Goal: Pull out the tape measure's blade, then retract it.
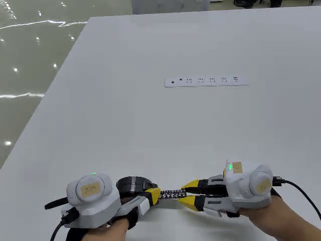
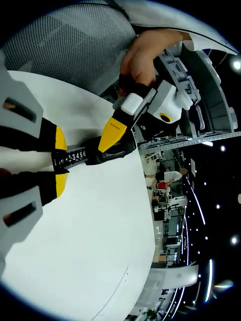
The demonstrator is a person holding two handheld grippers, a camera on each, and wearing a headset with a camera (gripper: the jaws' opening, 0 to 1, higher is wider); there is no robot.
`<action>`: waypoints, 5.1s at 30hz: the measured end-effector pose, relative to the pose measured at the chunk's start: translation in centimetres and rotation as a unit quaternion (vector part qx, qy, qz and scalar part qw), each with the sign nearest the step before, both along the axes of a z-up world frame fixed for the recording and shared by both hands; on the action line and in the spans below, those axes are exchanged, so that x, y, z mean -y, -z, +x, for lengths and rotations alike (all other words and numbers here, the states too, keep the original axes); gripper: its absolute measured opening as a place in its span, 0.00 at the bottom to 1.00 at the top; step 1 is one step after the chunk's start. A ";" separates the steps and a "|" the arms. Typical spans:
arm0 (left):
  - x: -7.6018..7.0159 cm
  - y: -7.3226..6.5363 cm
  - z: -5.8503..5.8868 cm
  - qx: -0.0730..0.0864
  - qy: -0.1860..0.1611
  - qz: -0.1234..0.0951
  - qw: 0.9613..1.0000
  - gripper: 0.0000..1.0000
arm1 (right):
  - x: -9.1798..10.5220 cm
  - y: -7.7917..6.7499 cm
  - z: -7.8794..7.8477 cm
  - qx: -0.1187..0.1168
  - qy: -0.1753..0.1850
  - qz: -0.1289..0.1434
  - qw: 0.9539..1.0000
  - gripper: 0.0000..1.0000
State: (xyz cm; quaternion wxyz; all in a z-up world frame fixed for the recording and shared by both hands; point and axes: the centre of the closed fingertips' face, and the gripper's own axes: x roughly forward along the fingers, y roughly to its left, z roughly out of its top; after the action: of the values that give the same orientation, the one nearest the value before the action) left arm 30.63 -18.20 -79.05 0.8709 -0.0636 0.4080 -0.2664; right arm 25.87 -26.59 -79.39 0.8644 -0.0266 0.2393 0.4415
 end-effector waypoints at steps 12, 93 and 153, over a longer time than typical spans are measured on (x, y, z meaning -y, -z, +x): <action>0.1 -0.1 0.1 0.001 0.000 -0.005 1.000 0.60 | -2.0 0.3 1.1 -0.005 -0.005 0.006 1.000 0.12; 0.6 0.0 -0.4 0.015 0.030 0.009 0.999 0.61 | -3.7 2.0 1.1 -0.011 -0.035 -0.030 0.999 0.14; -2.9 -2.7 -1.5 0.026 0.191 0.019 0.981 0.67 | 1.6 -1.8 -2.6 -0.052 0.070 -0.023 0.996 0.59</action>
State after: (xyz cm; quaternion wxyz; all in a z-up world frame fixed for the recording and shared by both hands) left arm 29.08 -15.29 -76.38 0.8154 0.0390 0.3946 -0.4218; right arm 23.28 -28.15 -77.60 0.8785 -0.0070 0.2958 0.3752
